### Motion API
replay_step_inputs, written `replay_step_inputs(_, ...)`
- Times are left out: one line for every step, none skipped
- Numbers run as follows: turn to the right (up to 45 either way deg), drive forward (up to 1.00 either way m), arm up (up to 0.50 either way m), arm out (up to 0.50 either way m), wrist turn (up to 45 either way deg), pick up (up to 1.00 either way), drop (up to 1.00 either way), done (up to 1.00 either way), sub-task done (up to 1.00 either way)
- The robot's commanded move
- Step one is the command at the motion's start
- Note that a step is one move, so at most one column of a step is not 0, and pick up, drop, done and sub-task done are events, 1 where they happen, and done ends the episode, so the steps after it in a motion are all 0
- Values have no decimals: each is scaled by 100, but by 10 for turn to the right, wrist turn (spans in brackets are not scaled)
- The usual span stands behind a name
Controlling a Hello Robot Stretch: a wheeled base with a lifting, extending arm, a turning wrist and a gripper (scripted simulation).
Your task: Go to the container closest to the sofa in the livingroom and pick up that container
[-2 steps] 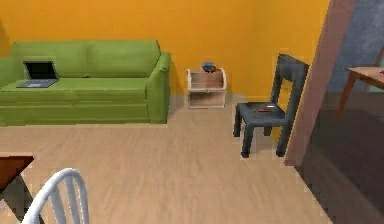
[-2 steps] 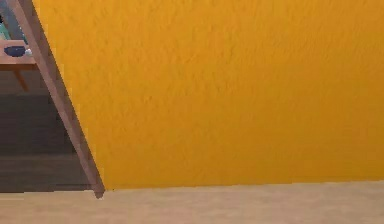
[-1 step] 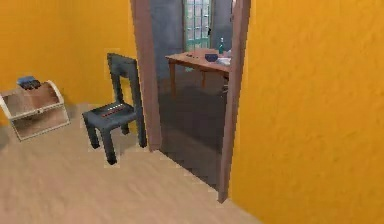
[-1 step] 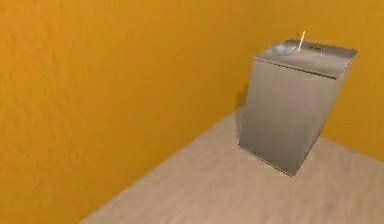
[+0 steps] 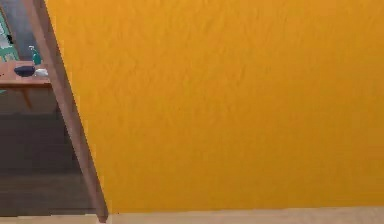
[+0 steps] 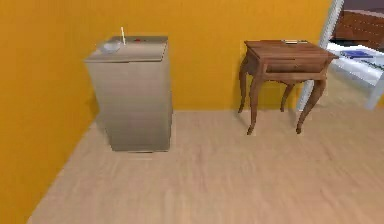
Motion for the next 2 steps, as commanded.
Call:
replay_step_inputs(450,0,0,0,0,0,0,0,0)
replay_step_inputs(120,0,0,0,0,0,0,0,0)
